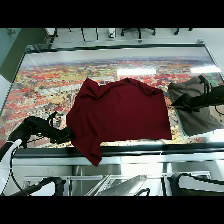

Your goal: Fold the shirts.

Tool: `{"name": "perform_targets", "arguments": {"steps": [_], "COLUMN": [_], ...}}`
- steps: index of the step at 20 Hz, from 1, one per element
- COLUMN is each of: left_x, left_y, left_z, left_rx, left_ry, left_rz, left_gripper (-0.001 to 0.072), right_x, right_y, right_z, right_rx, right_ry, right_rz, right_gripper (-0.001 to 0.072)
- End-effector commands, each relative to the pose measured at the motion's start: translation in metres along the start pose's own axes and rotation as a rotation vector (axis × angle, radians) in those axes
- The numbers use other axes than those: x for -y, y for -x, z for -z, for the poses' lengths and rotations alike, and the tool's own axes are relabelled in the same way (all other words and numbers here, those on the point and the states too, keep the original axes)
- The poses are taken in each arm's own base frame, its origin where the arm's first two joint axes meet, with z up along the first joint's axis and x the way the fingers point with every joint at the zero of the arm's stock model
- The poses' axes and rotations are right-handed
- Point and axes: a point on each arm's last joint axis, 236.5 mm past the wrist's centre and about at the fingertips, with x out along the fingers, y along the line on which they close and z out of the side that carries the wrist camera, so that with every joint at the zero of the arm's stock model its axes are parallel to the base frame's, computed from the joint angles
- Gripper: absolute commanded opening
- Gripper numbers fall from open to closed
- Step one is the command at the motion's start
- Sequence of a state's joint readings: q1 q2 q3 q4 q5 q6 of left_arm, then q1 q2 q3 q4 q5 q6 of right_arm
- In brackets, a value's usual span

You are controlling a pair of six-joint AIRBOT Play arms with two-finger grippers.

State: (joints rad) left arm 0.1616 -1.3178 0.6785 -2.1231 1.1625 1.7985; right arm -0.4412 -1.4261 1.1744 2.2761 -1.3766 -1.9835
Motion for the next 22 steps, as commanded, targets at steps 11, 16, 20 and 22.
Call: {"name": "perform_targets", "arguments": {"steps": [11, 16, 20, 22], "left_x": [0.006, -0.028, -0.046, -0.048], "left_y": [0.004, 0.07, 0.085, 0.081], "left_z": [-0.035, -0.043, -0.039, -0.037], "left_rx": [-0.001, 0.166, 0.194, 0.193], "left_ry": [-0.035, 0.017, 0.047, 0.049], "left_rz": [0.039, 0.002, 0.014, 0.013], "left_gripper": [0.0016, 0.0016, 0.0016, 0.0016], "right_x": [-0.012, -0.004, 0.032, 0.047], "right_y": [-0.002, -0.014, -0.044, -0.055], "right_z": [0.01, 0.039, 0.1, 0.125], "right_rx": [-0.043, -0.114, -0.238, -0.284], "right_ry": [0.007, -0.045, -0.135, -0.204], "right_rz": [-0.045, -0.041, 0.031, 0.069], "right_gripper": [0.0461, 0.0366, 0.0371, 0.0456]}}
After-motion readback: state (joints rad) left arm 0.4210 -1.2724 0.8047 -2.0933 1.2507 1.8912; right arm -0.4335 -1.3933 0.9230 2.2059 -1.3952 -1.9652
